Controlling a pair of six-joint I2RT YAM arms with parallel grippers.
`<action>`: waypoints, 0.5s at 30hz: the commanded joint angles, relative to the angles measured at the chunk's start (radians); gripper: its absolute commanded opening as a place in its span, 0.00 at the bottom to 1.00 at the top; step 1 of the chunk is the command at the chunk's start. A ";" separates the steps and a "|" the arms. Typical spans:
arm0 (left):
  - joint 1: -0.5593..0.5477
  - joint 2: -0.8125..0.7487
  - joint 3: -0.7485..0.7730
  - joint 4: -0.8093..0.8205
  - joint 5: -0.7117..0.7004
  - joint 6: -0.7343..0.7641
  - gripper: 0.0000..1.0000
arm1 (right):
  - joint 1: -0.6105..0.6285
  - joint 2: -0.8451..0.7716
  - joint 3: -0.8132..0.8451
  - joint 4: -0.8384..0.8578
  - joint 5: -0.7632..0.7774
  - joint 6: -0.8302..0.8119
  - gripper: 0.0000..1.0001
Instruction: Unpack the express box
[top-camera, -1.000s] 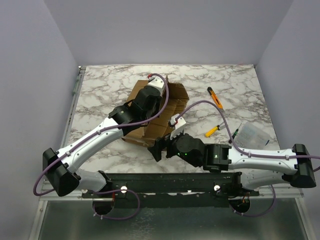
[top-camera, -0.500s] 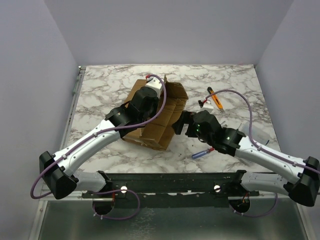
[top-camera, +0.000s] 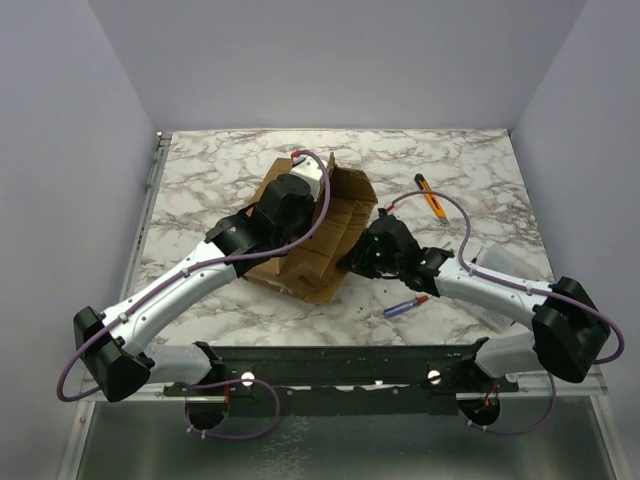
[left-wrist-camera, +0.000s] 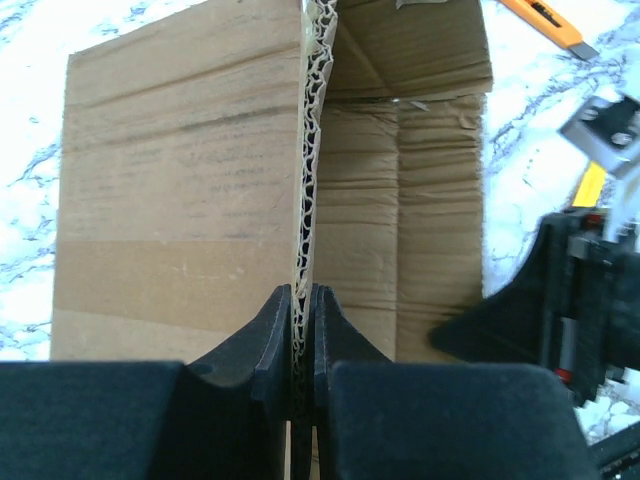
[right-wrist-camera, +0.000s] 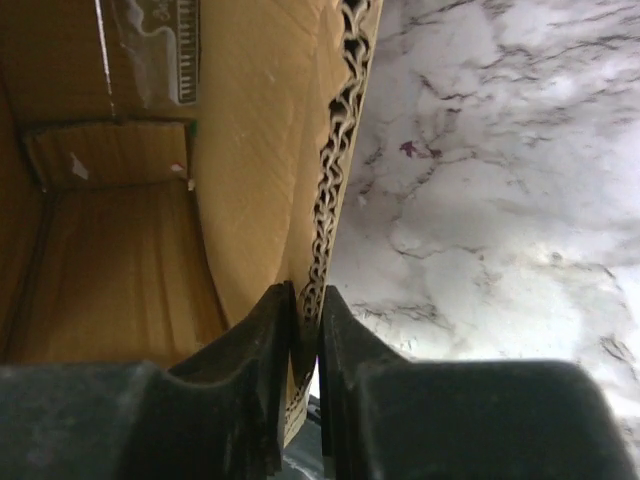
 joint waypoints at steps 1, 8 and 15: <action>-0.001 -0.028 0.068 0.012 0.090 0.013 0.00 | -0.025 0.093 -0.058 0.210 -0.165 0.059 0.14; -0.215 0.058 0.158 -0.026 -0.087 -0.040 0.00 | -0.030 0.252 -0.013 0.408 -0.235 0.052 0.09; -0.351 0.165 0.216 -0.050 -0.230 -0.047 0.00 | -0.033 0.407 0.121 0.547 -0.302 0.053 0.06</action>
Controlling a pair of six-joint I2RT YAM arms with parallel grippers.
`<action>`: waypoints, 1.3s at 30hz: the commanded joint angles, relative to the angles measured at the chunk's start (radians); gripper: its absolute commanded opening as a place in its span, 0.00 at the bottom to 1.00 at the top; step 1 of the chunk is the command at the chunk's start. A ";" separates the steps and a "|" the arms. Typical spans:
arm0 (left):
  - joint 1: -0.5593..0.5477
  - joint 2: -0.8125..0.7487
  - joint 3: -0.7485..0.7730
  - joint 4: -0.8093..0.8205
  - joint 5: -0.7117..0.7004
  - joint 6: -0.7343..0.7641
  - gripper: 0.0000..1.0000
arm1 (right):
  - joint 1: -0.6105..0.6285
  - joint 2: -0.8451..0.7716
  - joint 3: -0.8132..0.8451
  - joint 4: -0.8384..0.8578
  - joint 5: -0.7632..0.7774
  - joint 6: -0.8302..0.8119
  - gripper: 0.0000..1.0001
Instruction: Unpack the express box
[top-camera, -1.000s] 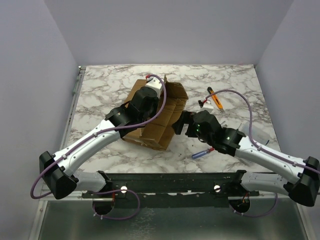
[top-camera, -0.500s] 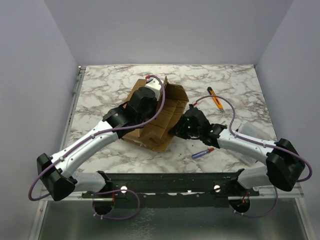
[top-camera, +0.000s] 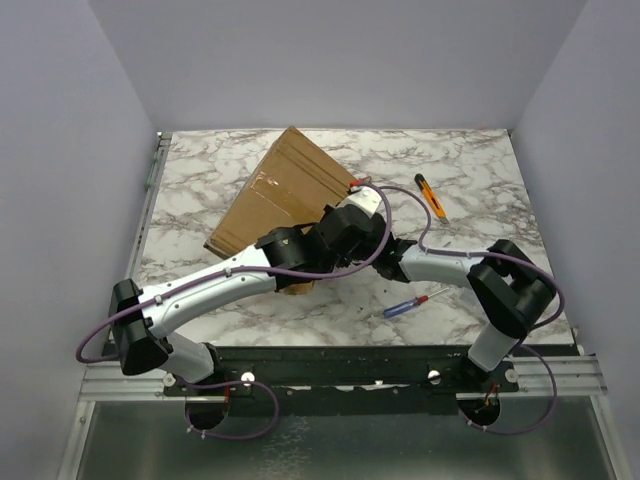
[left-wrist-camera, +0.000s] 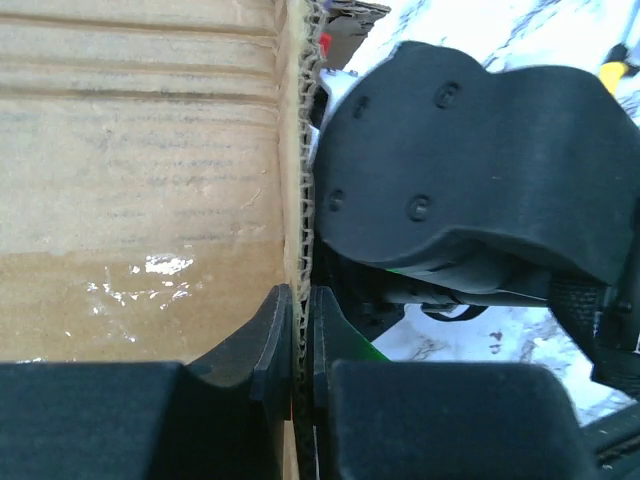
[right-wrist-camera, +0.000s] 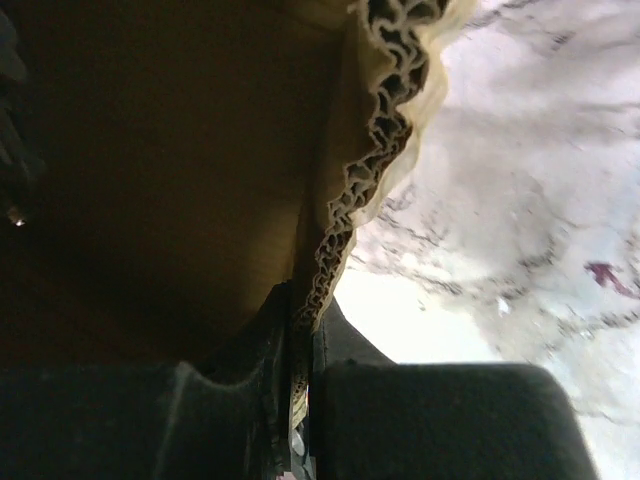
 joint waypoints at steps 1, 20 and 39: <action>-0.076 0.015 0.083 0.081 -0.044 -0.045 0.00 | -0.007 0.080 0.068 0.113 -0.042 -0.006 0.06; 0.063 -0.106 -0.081 0.161 -0.031 0.024 0.00 | -0.017 -0.056 -0.088 -0.038 0.167 -0.044 0.11; 0.232 -0.162 -0.310 0.426 0.336 -0.144 0.00 | -0.010 -0.448 -0.053 -0.465 0.365 -0.291 0.62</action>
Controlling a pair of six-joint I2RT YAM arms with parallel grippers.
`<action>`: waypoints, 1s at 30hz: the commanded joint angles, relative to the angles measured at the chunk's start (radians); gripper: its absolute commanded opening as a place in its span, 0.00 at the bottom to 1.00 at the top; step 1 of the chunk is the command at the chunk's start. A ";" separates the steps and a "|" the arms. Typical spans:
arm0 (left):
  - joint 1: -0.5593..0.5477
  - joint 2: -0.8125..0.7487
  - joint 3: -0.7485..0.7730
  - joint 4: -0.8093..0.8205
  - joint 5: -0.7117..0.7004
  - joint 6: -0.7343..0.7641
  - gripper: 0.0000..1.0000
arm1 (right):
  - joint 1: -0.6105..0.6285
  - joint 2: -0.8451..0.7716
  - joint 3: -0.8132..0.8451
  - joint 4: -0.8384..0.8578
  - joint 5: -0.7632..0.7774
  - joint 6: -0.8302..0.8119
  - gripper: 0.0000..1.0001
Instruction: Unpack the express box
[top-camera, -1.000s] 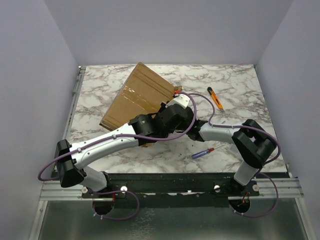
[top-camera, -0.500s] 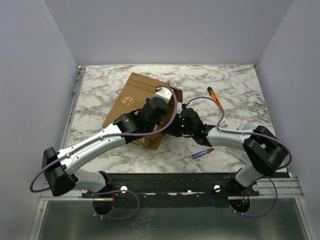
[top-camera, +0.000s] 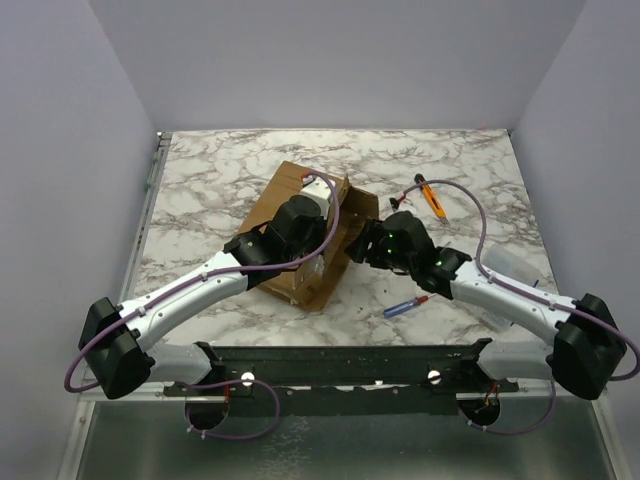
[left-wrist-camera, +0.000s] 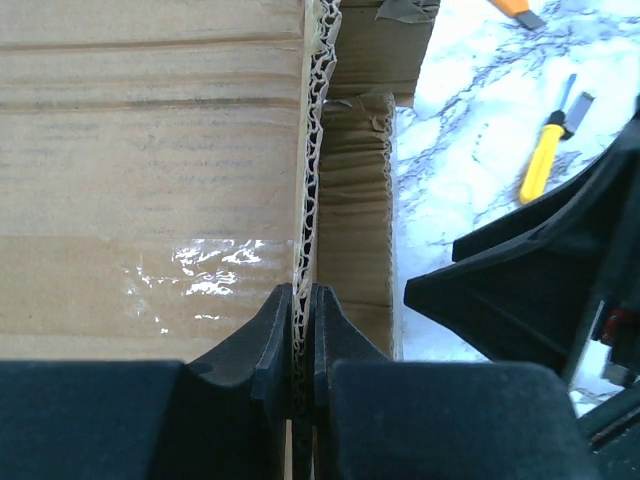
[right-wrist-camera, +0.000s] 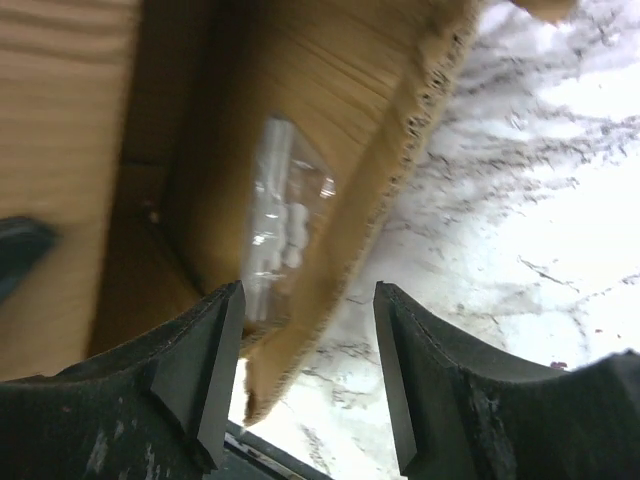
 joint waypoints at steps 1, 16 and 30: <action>0.001 -0.024 0.021 0.110 0.075 -0.049 0.00 | 0.002 -0.046 0.030 -0.013 -0.015 -0.015 0.61; 0.003 0.001 0.068 0.110 0.126 -0.094 0.00 | 0.001 0.277 0.119 0.151 -0.092 0.179 0.33; 0.004 0.010 0.076 0.109 0.142 -0.092 0.00 | 0.005 0.325 0.058 0.154 -0.074 0.132 0.63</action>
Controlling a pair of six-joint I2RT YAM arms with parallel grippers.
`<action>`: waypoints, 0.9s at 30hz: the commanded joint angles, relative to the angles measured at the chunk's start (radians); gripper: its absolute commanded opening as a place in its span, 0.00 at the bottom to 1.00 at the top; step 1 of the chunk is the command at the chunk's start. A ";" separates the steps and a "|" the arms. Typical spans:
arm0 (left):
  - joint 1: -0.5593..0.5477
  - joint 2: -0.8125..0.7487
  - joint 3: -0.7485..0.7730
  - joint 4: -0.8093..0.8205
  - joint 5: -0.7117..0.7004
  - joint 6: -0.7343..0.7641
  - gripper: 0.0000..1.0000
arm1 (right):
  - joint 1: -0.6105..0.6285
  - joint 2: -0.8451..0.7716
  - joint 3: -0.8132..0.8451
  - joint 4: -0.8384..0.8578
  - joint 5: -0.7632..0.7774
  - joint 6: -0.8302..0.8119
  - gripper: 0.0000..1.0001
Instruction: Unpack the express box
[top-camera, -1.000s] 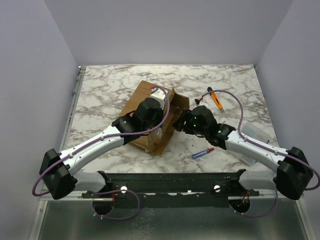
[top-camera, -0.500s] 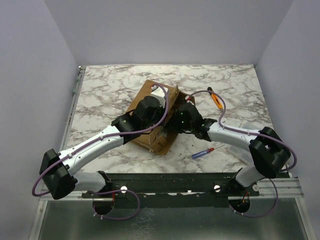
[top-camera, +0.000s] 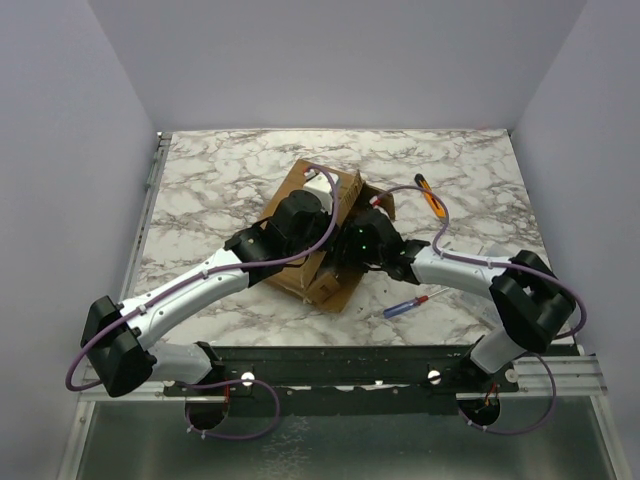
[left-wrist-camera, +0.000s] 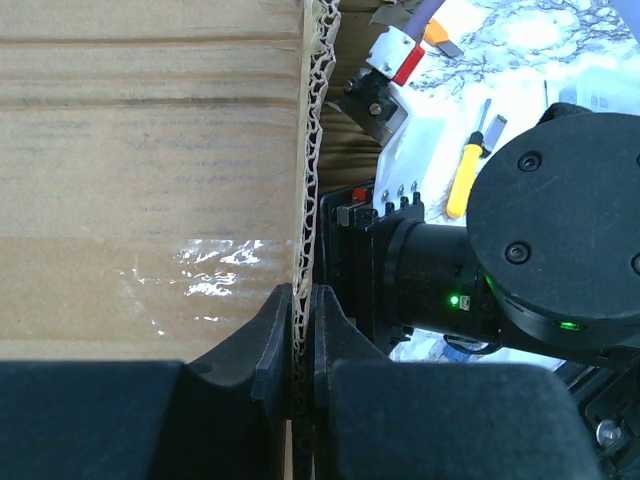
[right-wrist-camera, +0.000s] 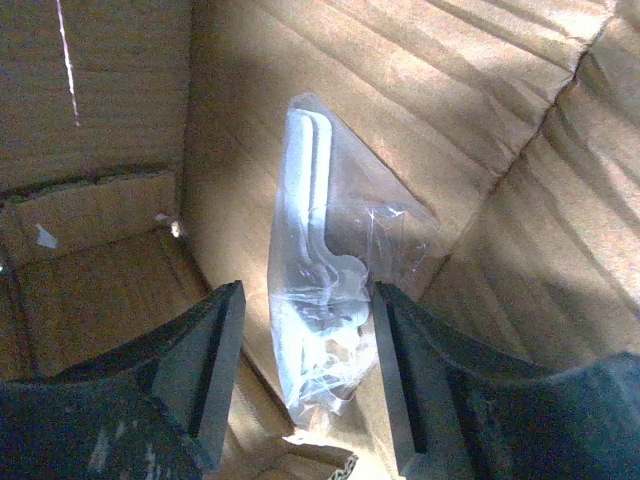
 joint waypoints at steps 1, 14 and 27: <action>0.003 -0.004 0.039 0.061 0.034 -0.024 0.00 | 0.005 0.033 -0.022 -0.018 0.062 -0.036 0.63; 0.004 -0.001 0.038 0.060 0.041 -0.043 0.00 | 0.013 0.145 0.050 -0.050 0.152 -0.085 0.47; 0.005 -0.001 0.048 0.038 0.004 -0.048 0.00 | 0.014 -0.068 0.043 -0.139 0.270 -0.212 0.00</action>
